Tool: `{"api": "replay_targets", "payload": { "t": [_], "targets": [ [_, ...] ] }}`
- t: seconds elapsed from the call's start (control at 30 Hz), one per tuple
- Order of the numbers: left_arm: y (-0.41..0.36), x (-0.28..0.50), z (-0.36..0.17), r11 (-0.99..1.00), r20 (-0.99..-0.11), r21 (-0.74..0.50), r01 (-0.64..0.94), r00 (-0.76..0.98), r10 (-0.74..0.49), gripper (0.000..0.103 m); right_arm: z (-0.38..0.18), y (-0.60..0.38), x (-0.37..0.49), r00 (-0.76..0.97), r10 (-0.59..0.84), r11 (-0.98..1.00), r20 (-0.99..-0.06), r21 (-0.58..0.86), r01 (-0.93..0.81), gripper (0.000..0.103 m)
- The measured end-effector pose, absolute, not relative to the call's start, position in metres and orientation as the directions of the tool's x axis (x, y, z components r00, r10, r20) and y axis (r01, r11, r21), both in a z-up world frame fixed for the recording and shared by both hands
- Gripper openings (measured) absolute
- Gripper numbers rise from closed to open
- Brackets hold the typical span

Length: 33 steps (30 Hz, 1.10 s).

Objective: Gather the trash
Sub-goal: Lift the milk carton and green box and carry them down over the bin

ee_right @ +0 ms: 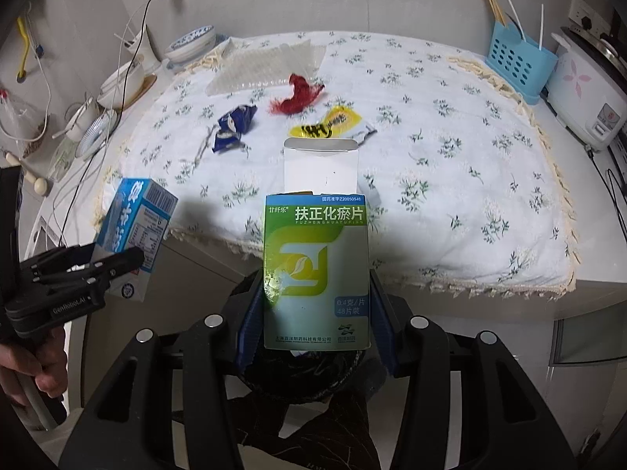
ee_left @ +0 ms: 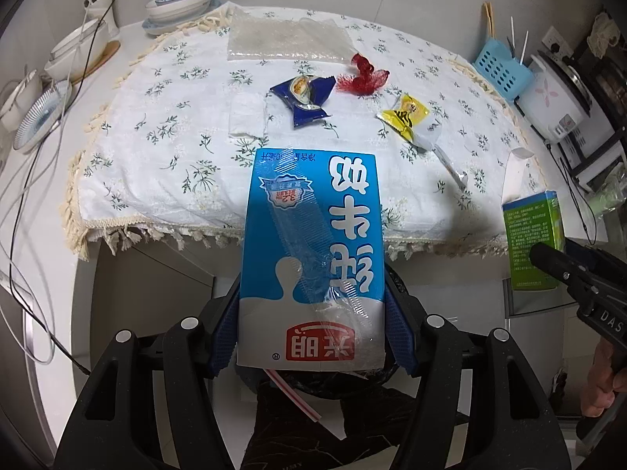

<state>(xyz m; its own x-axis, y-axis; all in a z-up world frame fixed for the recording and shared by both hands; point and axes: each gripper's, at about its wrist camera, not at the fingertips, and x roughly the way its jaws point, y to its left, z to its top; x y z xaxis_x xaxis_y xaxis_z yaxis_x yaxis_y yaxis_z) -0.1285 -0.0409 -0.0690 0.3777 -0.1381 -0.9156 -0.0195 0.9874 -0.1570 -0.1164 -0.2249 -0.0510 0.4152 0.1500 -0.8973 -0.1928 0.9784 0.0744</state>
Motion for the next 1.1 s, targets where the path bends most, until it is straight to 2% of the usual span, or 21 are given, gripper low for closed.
{"api": "replay_targets", "payload": {
  "t": [1.1],
  "targets": [
    [-0.052, -0.125, -0.171, 0.993, -0.965, -0.113, 0.023, 0.236, -0.115, 0.062, -0.182, -0.221, -0.122, 0.221, 0.108, 0.977, -0.969, 0.062, -0.206, 0.046]
  ]
}}
